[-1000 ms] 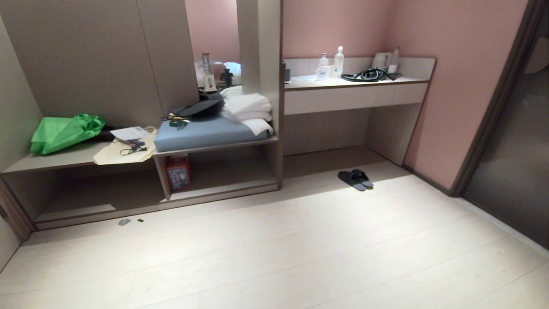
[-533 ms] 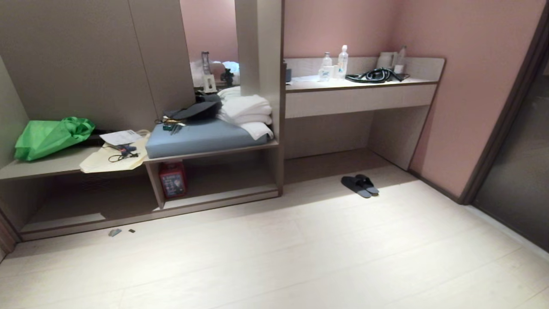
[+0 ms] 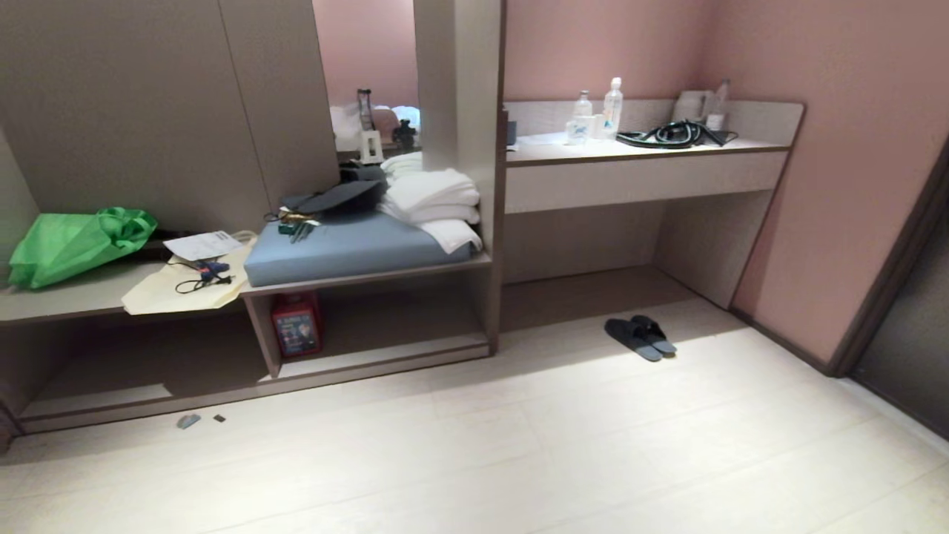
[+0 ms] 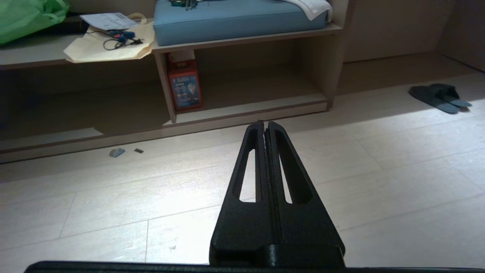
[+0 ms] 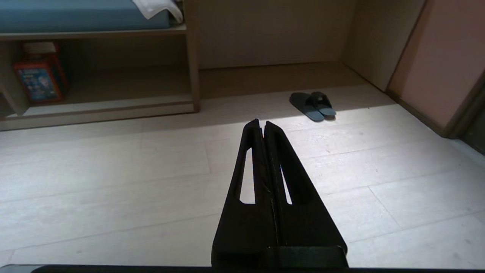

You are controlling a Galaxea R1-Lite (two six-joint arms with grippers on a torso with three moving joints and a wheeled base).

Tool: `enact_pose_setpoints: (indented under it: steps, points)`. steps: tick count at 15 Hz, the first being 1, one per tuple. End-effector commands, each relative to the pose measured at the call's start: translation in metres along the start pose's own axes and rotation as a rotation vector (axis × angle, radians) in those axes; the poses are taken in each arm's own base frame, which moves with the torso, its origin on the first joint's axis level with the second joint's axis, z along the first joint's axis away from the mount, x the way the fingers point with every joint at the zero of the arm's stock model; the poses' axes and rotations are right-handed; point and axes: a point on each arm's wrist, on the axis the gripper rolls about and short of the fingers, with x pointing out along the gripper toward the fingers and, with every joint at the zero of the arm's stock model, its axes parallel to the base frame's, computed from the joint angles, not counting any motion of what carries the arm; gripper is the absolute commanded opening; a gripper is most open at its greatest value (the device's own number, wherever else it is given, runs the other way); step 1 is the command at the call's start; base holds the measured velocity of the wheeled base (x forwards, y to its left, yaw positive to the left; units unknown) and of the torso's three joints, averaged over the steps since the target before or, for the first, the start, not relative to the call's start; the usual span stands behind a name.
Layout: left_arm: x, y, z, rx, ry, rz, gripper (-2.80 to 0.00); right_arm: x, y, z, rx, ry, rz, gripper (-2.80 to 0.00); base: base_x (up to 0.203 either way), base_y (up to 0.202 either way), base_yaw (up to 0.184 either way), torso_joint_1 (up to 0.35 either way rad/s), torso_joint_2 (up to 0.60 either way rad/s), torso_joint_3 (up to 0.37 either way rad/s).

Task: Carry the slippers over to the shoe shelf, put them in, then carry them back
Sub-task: Pick up the slippers on the floor

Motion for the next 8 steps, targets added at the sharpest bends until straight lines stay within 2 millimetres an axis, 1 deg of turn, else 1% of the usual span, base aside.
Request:
enact_pose_setpoints:
  steps: [1, 6, 8]
  points:
    - [0.0001, 0.0000, 0.0000, 0.000, 0.001, 0.000, -2.80, 0.0002, 0.0000, -0.0005, 0.000, 0.003, 0.000, -2.80, 0.213, -0.015, 0.118, -0.002, 0.00, 0.012]
    - [0.0001, 0.0000, 0.0000, 0.000, 0.001, 0.000, -2.80, 0.0002, 0.0000, -0.0005, 0.001, 0.003, 0.000, -2.80, 0.193, -0.010, 0.167, 0.003, 0.00, 0.003]
    - [0.0000, 0.0000, 0.0000, 0.000, 0.000, 0.000, -2.80, 0.0002, 0.0000, -0.0005, 0.001, 0.003, 0.000, -2.80, 0.184, -0.002, 0.110, 0.004, 0.00, 0.002]
